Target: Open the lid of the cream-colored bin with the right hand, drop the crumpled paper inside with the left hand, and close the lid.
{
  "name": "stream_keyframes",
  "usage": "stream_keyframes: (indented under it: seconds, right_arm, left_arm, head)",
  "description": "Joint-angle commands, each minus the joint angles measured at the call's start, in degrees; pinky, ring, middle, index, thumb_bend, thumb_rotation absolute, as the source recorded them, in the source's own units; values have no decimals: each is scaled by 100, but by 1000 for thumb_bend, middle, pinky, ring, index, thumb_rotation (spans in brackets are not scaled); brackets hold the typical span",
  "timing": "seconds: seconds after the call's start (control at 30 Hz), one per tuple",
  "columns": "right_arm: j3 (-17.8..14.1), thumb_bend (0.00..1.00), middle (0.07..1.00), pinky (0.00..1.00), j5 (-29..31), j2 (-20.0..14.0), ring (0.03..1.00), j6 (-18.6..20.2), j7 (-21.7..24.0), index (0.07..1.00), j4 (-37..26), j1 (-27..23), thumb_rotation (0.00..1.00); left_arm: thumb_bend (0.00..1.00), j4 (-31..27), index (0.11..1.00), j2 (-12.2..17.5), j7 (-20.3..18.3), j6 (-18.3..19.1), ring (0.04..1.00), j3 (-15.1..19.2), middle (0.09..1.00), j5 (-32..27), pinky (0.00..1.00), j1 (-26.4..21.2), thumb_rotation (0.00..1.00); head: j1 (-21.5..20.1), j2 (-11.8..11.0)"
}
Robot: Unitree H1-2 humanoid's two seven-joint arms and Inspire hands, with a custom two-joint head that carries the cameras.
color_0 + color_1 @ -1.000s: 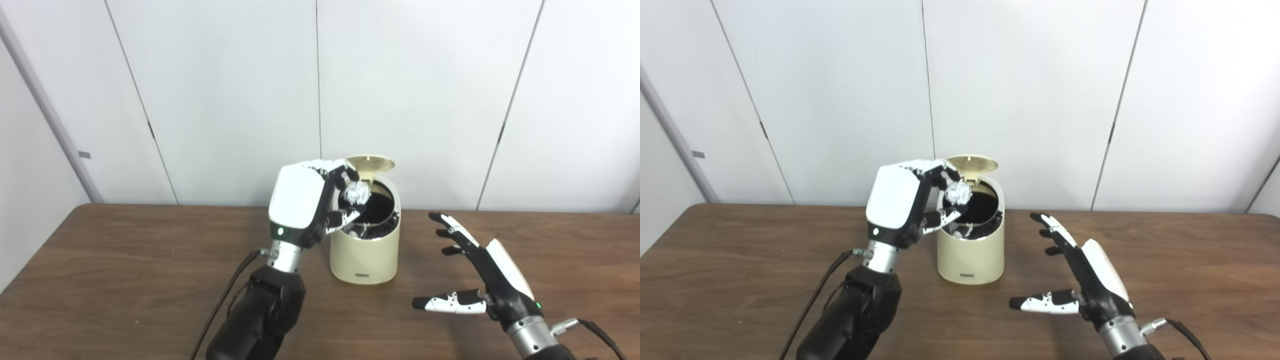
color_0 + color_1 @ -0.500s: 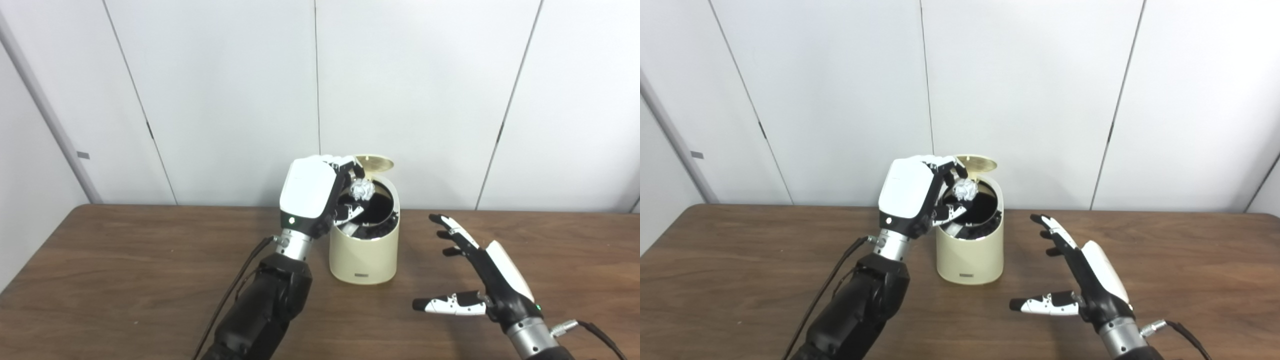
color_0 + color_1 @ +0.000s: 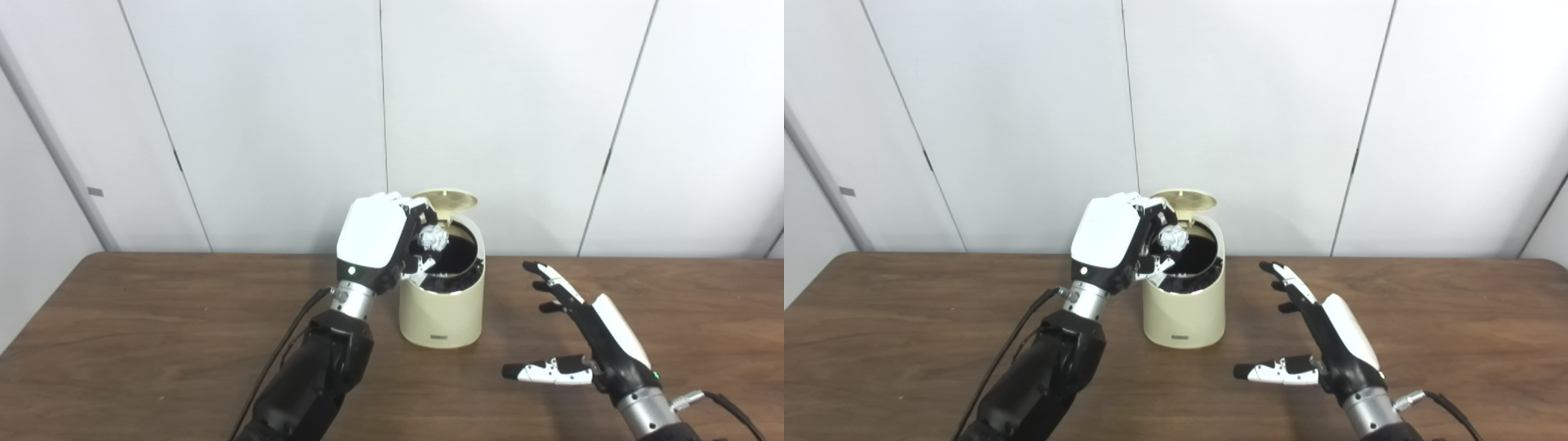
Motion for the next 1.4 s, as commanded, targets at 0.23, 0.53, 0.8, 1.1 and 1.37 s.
stream_keyframes:
  seconds: [0.23,0.53,0.8,1.1,1.37]
  right_arm:
    - [-50,837,954,729,25,41,875,-48,-103,901,-201,-84,181]
    - [-49,838,959,758,61,8,885,-26,-57,908,-201,-83,208]
    - [-39,836,959,747,80,3,881,8,-38,908,-218,-86,194]
    - [-43,839,959,742,124,14,878,39,-24,905,-234,-72,182]
    - [-17,833,962,740,125,18,879,90,-10,906,-301,-70,169]
  left_arm:
    - [518,-376,534,64,-42,-10,593,27,465,-12,576,-154,0]
    - [518,-497,533,64,-126,12,595,50,467,-28,580,-123,0]
    - [522,-547,497,85,-190,12,587,38,487,6,554,-117,0]
    - [517,-554,497,90,-252,-2,591,42,528,-1,545,-109,75]
    - [933,-607,626,113,-369,-2,593,29,546,-14,555,-99,301]
  head:
    - [38,58]
    - [81,83]
    - [90,98]
    - [90,98]
    - [107,144]
